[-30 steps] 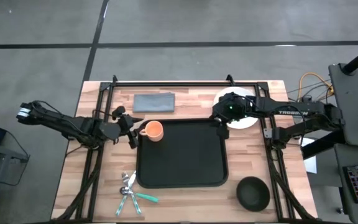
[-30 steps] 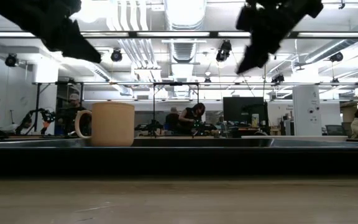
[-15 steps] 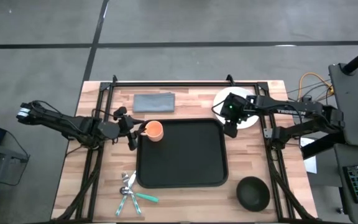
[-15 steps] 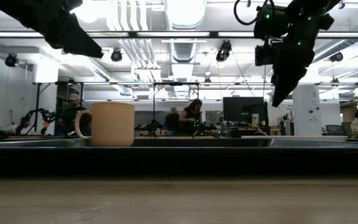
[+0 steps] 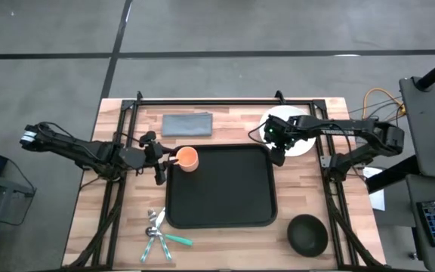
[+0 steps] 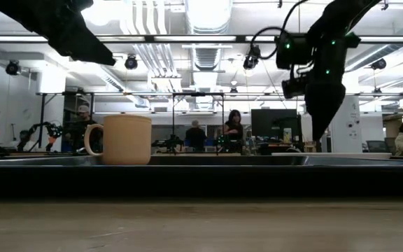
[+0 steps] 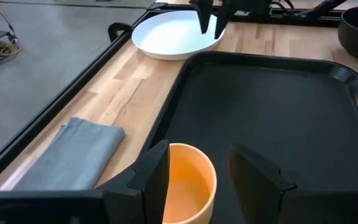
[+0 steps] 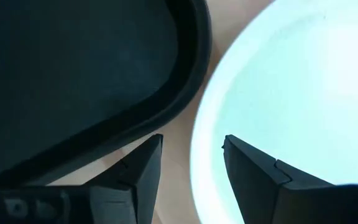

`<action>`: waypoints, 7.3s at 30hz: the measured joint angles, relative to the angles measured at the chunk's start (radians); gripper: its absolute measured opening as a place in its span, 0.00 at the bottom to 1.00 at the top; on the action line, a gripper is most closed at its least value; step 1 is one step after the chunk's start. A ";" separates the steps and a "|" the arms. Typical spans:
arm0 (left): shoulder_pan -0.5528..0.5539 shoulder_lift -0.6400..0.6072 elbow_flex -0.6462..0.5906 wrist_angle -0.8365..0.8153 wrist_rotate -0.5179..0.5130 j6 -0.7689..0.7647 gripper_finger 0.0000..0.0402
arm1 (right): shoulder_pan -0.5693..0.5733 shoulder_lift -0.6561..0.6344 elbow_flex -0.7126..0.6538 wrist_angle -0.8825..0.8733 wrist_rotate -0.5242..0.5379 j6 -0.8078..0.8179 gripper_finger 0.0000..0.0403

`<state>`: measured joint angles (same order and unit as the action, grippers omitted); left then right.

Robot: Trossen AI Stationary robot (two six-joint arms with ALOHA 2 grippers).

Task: Set up tray
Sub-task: Put the white plate to the bottom right of the orange mug on the black serving tray, then put the black bowl on top of the white plate on the black serving tray

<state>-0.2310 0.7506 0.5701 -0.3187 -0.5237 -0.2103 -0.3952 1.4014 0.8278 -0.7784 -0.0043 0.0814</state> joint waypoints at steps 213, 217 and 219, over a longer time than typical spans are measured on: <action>0.000 0.000 0.031 -0.052 0.085 -0.089 0.36 | 0.601 0.539 0.711 -0.127 0.080 -0.443 0.02; 0.000 0.000 0.030 -0.052 0.085 -0.087 0.36 | 0.602 0.586 0.750 -0.125 0.056 -0.462 0.02; 0.001 0.000 0.031 -0.052 0.084 -0.087 0.36 | 0.602 0.613 0.769 -0.132 0.055 -0.472 0.02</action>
<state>-0.2305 0.7502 0.6006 -0.3706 -0.4393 -0.2977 0.2066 2.0139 1.5973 -0.9100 0.0509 -0.3901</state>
